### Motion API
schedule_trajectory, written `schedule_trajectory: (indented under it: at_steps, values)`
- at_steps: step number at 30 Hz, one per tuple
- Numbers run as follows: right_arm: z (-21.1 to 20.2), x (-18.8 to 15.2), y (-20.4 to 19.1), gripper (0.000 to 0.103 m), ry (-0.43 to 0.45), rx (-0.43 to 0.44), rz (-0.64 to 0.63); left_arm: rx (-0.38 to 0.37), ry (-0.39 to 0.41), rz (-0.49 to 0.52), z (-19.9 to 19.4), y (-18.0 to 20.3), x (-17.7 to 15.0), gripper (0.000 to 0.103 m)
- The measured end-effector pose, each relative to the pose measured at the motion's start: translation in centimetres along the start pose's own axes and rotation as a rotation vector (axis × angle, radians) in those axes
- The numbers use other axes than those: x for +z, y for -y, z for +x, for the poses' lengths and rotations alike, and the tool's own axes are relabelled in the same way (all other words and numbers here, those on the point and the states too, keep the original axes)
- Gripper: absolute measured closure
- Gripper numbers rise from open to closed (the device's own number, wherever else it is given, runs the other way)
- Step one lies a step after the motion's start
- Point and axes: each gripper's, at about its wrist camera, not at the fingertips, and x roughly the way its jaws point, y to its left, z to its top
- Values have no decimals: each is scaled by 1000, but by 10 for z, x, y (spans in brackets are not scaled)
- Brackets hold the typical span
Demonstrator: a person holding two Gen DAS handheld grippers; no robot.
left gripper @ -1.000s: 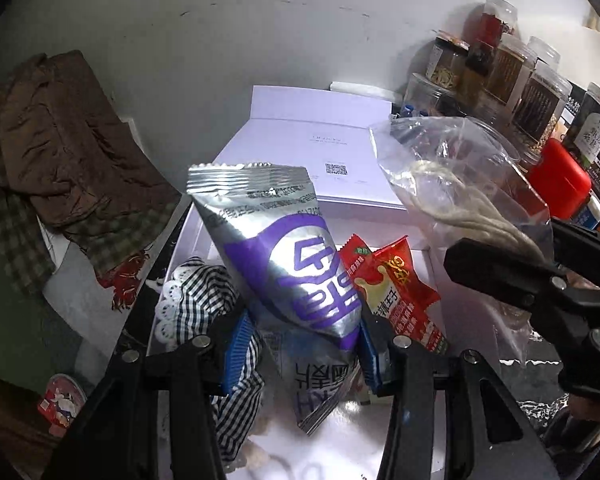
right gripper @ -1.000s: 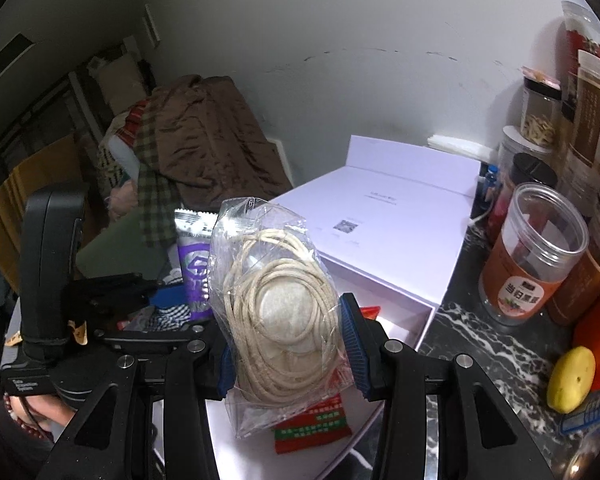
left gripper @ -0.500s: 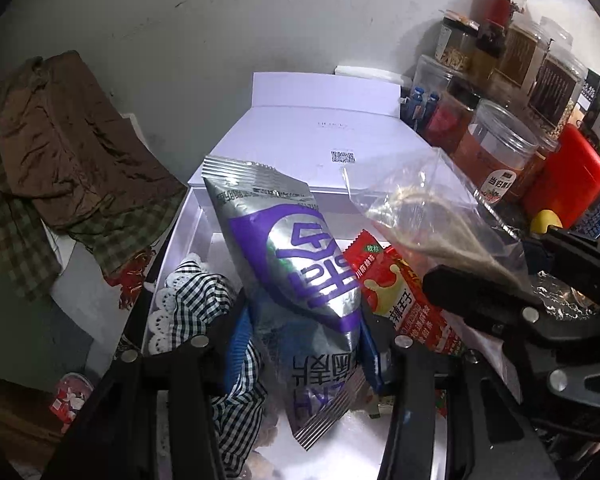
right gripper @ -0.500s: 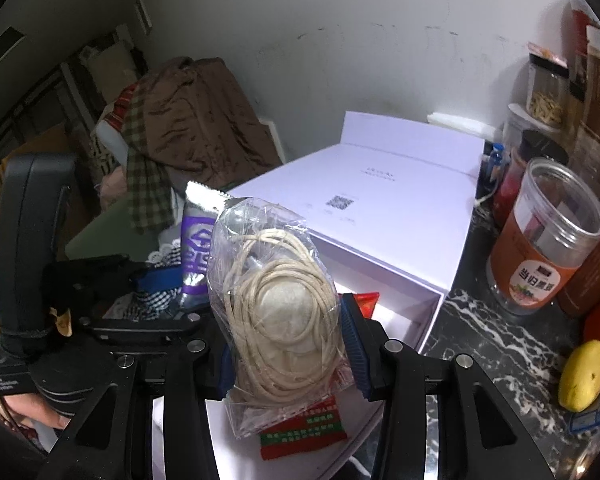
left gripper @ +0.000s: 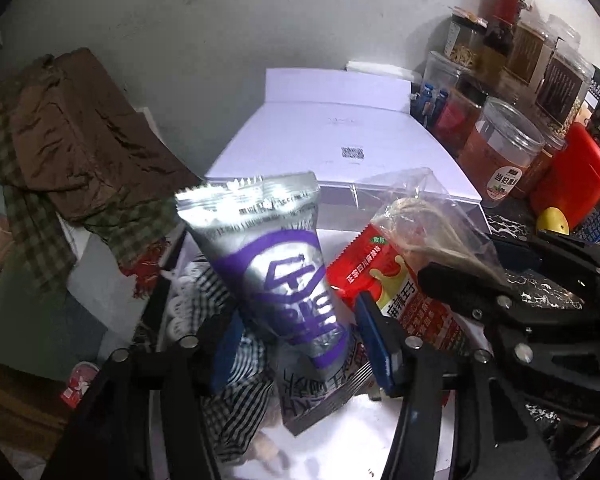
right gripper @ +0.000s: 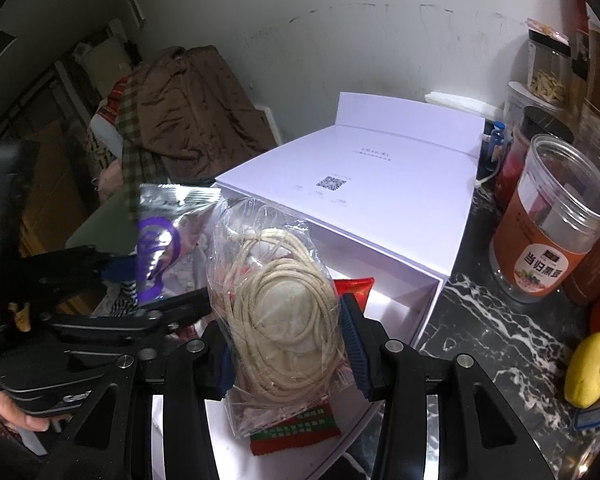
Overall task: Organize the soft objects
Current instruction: 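Lower both bags into the box and open both grippers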
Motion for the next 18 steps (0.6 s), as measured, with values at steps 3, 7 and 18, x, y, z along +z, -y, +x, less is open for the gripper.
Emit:
schedule_trajectory:
  at_steps: [3, 7, 18]
  values:
    - [0, 0, 1, 57, -2, -1, 4, 64, 23, 2, -9, -2, -2, 32]
    - [2, -1, -1, 57, -10, 10, 0, 78, 58, -3, -22, -6, -6, 27]
    - [26, -6, -9, 33, -94, 5, -53, 29, 97, -39, -28, -17, -14, 27]
